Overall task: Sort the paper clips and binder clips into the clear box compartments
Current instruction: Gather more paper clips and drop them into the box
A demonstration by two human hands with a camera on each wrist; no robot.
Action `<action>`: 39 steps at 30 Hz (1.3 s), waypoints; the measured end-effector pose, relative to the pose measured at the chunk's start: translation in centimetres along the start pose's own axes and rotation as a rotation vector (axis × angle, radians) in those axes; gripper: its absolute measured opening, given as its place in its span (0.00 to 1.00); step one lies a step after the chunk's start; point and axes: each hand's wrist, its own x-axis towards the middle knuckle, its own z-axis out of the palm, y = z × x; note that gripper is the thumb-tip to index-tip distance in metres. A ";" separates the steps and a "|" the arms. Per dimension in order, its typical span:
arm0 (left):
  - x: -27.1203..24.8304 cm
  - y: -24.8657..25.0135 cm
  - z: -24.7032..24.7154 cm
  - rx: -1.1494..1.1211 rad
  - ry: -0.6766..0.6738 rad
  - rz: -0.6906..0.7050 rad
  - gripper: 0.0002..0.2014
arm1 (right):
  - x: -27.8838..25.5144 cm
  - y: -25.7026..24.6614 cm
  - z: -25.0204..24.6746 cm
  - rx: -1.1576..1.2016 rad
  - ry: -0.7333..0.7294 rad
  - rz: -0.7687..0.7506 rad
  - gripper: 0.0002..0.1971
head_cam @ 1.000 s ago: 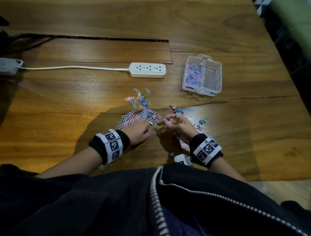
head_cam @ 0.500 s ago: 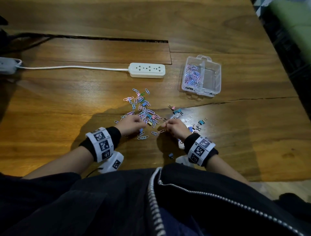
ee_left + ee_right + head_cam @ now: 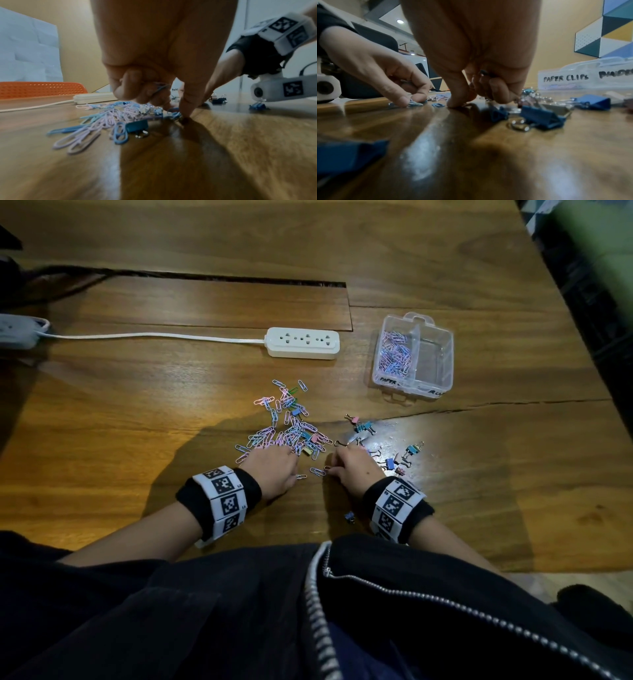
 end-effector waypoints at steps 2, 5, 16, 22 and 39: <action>-0.1 0.2 0.1 0.014 0.019 0.007 0.15 | 0.1 -0.1 0.0 0.012 -0.024 0.011 0.04; -0.1 0.2 0.2 -0.026 0.035 -0.011 0.15 | 0.1 -0.3 -0.2 0.110 -0.002 0.010 0.12; -0.5 -2.5 -3.4 -1.900 0.017 -0.271 0.05 | -0.4 -0.2 -2.4 1.546 -0.258 0.179 0.14; -0.4 -4.3 -4.1 -1.706 0.017 -0.364 0.13 | -0.4 -1.6 -0.7 0.793 -0.108 0.180 0.14; -0.2 -2.1 -1.1 -0.200 0.000 -0.243 0.14 | 0.0 -0.8 -0.2 0.581 -0.047 -0.017 0.14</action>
